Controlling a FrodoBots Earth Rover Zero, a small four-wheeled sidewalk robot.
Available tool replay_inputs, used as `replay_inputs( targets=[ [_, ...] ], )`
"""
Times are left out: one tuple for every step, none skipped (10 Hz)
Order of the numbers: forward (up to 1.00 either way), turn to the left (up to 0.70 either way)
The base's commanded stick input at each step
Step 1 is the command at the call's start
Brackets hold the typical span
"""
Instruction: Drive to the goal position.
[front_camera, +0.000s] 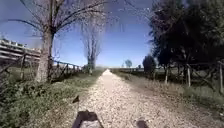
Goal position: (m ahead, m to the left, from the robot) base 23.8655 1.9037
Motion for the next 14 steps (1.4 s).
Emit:
replay_inputs(
  targets=[
    [0.5,0.0],
    [0.5,0.0],
    [0.5,0.0],
    [0.5,0.0],
    [0.5,0.0],
    [0.5,0.0],
    [0.5,0.0],
    [0.5,0.0],
    [0.5,0.0],
    [0.5,0.0],
    [0.5,0.0],
    [0.5,0.0],
    [0.5,0.0],
    [0.5,0.0]
  ],
)
